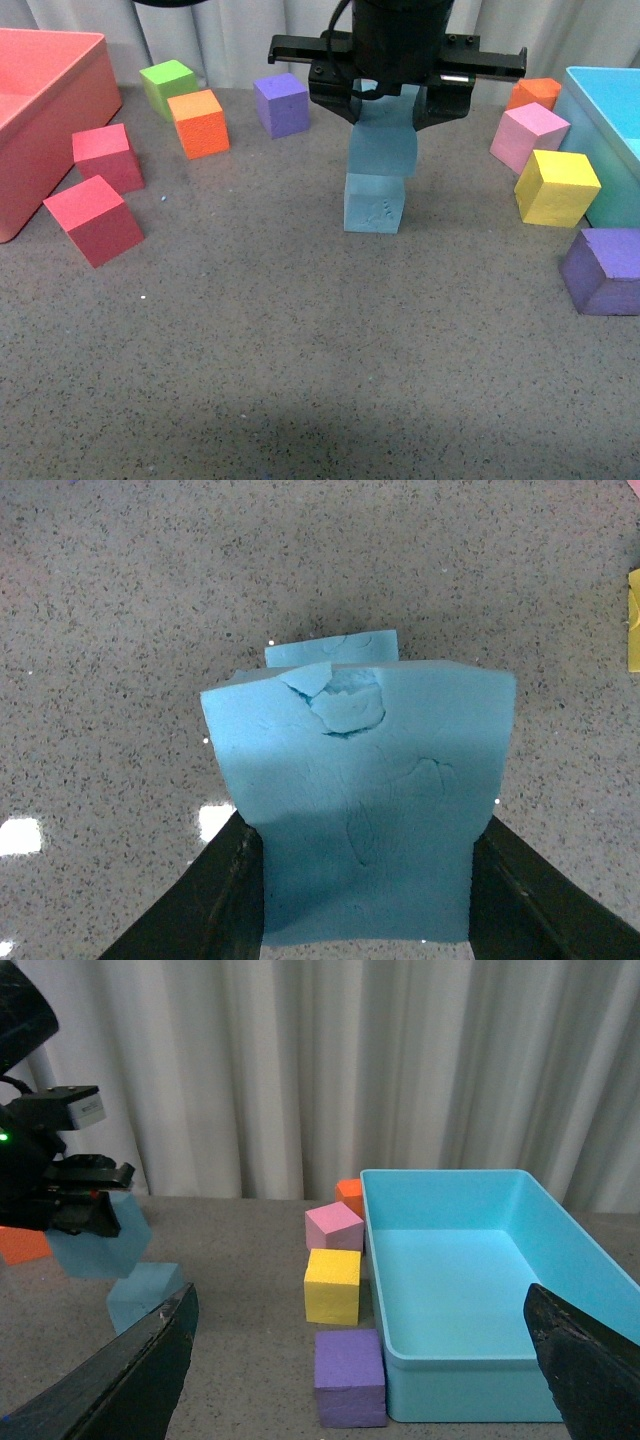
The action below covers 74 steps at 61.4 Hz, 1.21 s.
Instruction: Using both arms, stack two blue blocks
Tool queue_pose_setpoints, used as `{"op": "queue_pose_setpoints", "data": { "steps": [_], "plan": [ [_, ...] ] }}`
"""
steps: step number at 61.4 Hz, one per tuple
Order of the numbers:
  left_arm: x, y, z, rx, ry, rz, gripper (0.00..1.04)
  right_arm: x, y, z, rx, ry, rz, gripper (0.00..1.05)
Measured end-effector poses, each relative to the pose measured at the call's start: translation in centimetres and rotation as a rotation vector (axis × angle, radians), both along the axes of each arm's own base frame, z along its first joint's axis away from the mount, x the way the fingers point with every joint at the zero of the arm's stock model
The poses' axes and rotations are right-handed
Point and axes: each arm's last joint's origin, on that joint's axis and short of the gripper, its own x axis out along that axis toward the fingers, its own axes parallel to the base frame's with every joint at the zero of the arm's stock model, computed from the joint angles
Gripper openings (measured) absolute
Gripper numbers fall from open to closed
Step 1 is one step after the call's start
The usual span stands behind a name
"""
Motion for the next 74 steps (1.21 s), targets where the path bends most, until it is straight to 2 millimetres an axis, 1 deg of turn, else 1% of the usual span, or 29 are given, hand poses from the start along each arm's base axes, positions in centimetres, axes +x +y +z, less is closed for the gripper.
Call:
{"op": "queue_pose_setpoints", "data": {
  "steps": [16, 28, 41, 42, 46, 47, 48, 49, 51, 52, 56, 63, 65, 67, 74],
  "plan": [
    [1.0, -1.0, -1.7, 0.034, 0.019, 0.009, 0.43, 0.0, 0.0, 0.0, 0.000, 0.000, 0.000, 0.95],
    [1.5, -1.3, -2.2, 0.050, 0.018, 0.013, 0.43, 0.0, 0.0, 0.0, 0.000, 0.000, 0.000, 0.95],
    [1.8, -1.5, -2.1, 0.060, 0.013, 0.006, 0.43, 0.0, 0.0, 0.0, 0.000, 0.000, 0.000, 0.95],
    [1.8, -1.5, -2.1, 0.061, 0.013, 0.006, 0.44, 0.0, 0.0, 0.0, 0.000, 0.000, 0.000, 0.95],
    [1.8, -1.5, -2.2, 0.070, 0.010, 0.005, 0.54, 0.0, 0.0, 0.0, 0.000, 0.000, 0.000, 0.95],
    [1.8, -1.5, -2.2, 0.071, 0.012, 0.005, 0.59, 0.0, 0.0, 0.0, 0.000, 0.000, 0.000, 0.95],
    [1.8, -1.5, -2.2, 0.071, 0.013, 0.004, 0.60, 0.0, 0.0, 0.0, 0.000, 0.000, 0.000, 0.95],
    [1.8, -1.5, -2.2, 0.071, 0.017, 0.004, 0.64, 0.0, 0.0, 0.0, 0.000, 0.000, 0.000, 0.95],
    [1.7, -1.5, -2.2, 0.071, 0.022, 0.004, 0.67, 0.0, 0.0, 0.0, 0.000, 0.000, 0.000, 0.95],
    [1.7, -1.5, -2.2, 0.072, 0.024, 0.003, 0.72, 0.0, 0.0, 0.0, 0.000, 0.000, 0.000, 0.95],
    [1.7, -1.5, -2.2, 0.071, 0.027, 0.001, 0.80, 0.0, 0.0, 0.0, 0.000, 0.000, 0.000, 0.95],
    [1.7, -1.5, -2.1, 0.065, 0.036, -0.003, 0.98, 0.0, 0.0, 0.0, 0.000, 0.000, 0.000, 0.95],
    [1.7, -1.5, -2.1, 0.063, 0.035, -0.002, 1.00, 0.0, 0.0, 0.0, 0.000, 0.000, 0.000, 0.95],
    [1.7, -1.5, -1.9, 0.059, 0.031, 0.000, 0.98, 0.0, 0.0, 0.0, 0.000, 0.000, 0.000, 0.95],
    [1.8, -1.6, -1.7, 0.048, 0.029, 0.004, 0.98, 0.0, 0.0, 0.0, 0.000, 0.000, 0.000, 0.95]
  ]
}}
